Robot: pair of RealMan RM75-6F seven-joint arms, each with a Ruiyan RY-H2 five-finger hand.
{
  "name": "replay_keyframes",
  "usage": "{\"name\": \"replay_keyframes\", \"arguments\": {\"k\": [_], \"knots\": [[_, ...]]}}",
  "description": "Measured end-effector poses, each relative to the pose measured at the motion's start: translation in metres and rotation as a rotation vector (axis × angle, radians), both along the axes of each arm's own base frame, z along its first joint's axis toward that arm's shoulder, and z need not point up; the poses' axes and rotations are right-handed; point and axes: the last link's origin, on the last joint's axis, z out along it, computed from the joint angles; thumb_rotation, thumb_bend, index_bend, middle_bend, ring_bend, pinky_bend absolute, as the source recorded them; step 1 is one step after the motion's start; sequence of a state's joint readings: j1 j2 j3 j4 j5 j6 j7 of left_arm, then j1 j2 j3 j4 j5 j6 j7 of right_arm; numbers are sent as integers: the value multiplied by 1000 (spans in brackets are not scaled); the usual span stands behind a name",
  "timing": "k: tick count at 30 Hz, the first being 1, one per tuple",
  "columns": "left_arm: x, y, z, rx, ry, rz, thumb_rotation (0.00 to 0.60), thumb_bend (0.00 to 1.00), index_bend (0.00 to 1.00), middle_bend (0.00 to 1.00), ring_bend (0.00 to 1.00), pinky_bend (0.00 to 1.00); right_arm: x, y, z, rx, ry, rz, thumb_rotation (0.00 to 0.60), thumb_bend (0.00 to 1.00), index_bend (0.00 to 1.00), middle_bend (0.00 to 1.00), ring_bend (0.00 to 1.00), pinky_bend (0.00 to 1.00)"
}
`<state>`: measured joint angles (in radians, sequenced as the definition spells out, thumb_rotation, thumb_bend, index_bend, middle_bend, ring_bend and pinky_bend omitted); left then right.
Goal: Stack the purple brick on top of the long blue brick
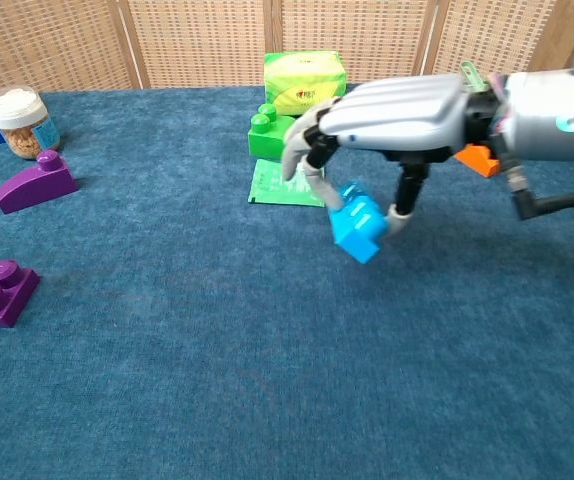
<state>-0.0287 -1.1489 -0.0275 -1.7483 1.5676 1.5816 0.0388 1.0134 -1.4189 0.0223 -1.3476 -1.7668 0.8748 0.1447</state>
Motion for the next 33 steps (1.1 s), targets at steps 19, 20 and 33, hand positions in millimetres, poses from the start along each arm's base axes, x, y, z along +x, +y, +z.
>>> {"name": "replay_keyframes", "arguments": {"k": [19, 20, 33], "knots": [[-11, -3, 3, 14, -16, 21, 577, 318, 413, 330, 141, 0, 43, -8, -48, 8, 51, 66, 600, 155, 629, 243, 120, 117], [-11, -4, 3, 14, -16, 21, 576, 318, 413, 330, 141, 0, 45, -8, -50, 6, 53, 72, 600, 155, 629, 244, 120, 117], [-21, -6, 4, 19, -33, 35, 579, 318, 413, 330, 142, 0, 68, -2, -74, -6, 63, 103, 600, 149, 627, 242, 120, 117]]}}
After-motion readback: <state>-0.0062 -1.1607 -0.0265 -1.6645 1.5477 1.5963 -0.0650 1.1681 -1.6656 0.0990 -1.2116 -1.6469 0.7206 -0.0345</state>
